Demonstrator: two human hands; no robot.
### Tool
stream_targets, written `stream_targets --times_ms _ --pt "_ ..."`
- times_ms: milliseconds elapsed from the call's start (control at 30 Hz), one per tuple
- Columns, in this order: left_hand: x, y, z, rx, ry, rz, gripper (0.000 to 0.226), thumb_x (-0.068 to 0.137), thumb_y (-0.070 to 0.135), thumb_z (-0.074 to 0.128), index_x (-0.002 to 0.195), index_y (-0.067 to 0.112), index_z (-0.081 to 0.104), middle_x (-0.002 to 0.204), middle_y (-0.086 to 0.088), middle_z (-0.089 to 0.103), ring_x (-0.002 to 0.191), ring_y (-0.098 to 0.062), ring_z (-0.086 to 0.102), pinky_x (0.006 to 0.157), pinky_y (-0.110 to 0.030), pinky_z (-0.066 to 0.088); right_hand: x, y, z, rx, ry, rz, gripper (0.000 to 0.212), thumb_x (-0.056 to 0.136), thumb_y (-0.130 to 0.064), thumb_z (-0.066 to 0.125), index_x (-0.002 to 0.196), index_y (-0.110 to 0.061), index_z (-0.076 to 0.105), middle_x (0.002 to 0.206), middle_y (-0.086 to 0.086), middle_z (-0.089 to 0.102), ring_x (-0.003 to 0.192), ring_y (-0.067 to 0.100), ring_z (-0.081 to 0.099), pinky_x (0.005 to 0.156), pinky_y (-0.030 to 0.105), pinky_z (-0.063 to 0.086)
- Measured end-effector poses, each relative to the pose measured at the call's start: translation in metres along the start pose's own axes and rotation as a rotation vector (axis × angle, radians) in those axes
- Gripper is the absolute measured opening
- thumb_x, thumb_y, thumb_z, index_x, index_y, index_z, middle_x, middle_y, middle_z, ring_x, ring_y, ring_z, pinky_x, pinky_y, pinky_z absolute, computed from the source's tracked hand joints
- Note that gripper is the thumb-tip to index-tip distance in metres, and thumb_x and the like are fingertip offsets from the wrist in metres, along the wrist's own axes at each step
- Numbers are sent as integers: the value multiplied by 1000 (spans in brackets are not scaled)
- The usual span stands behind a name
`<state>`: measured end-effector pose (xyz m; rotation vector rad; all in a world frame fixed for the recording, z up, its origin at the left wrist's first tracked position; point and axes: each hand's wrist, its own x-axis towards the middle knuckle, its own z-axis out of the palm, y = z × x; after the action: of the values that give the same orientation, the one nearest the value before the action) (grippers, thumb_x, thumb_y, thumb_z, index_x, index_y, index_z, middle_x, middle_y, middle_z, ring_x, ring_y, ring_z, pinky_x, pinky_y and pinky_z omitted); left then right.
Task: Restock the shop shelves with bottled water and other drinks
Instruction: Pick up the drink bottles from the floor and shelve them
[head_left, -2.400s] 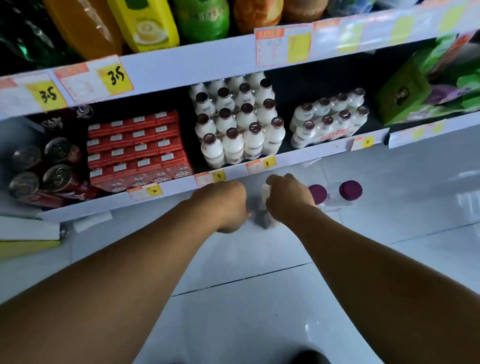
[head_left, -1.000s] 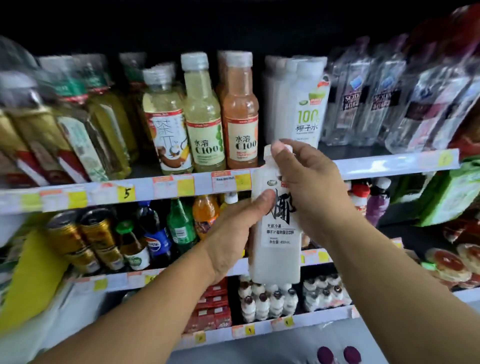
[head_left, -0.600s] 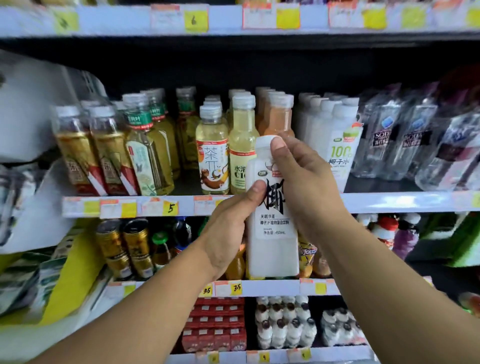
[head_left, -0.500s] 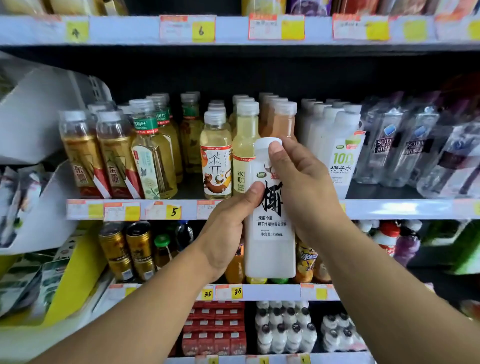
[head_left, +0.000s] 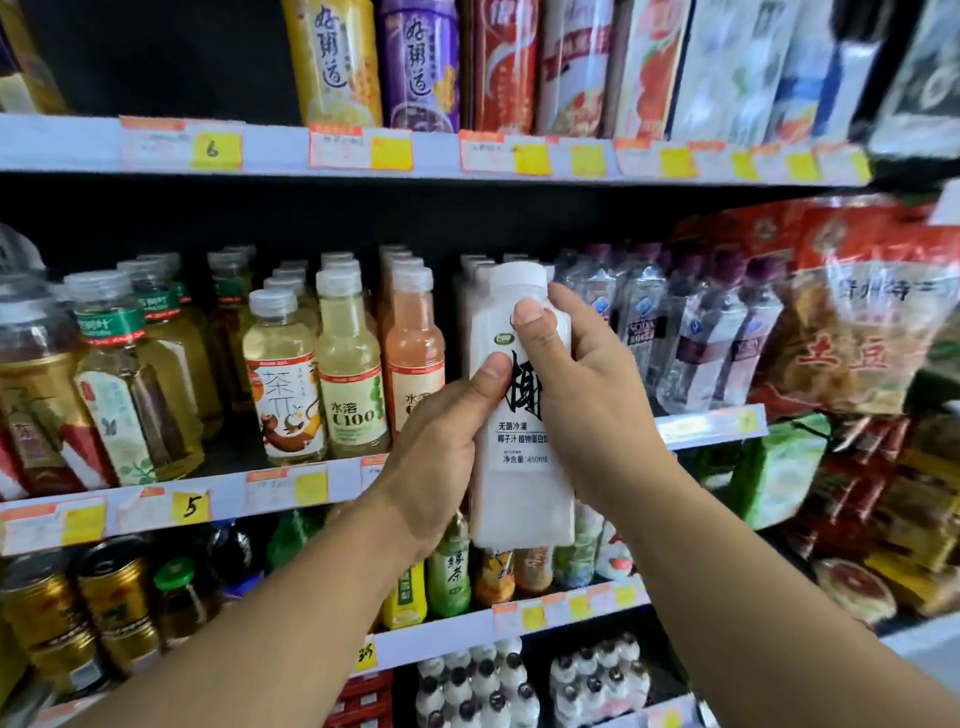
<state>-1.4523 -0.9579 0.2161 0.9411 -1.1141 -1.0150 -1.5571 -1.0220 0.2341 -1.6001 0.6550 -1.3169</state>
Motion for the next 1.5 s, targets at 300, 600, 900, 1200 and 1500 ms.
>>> stream_targets --times_ms 300,600,900,1200,1500 --pt "32 -16 66 -5 -159 5 42 95 44 46 117 17 68 105 -13 75 95 -31 72 78 -44 60 0 0 -72 -96 148 15 80 72 -88 53 132 -36 56 127 -6 67 117 21 65 99 52 51" --pt "58 -36 94 67 -156 47 39 96 45 47 119 21 68 106 -3 76 98 -20 73 81 -40 59 -12 12 -109 -174 190 35 24 97 -52 54 109 -36 66 99 -9 75 91 10 72 82 43 60" --pt "84 -51 73 224 -66 99 43 87 56 58 114 24 66 102 4 76 95 -15 73 86 -39 56 -8 43 -101 -406 87 81 40 80 -53 74 109 -52 47 102 -20 68 88 -2 68 76 33 60" --pt "74 -109 -18 1368 -121 323 57 96 62 18 134 34 50 128 13 59 120 -9 48 100 -27 38 35 62 -94 -427 203 50 50 85 -27 78 110 -40 38 103 -18 63 85 0 63 67 26 54" --pt "83 -119 -29 1218 -91 281 50 90 63 34 132 40 48 119 34 40 114 8 32 102 -21 33 86 106 -72 -452 155 68 46 84 -26 78 111 -35 41 109 -11 62 91 7 64 67 22 48"
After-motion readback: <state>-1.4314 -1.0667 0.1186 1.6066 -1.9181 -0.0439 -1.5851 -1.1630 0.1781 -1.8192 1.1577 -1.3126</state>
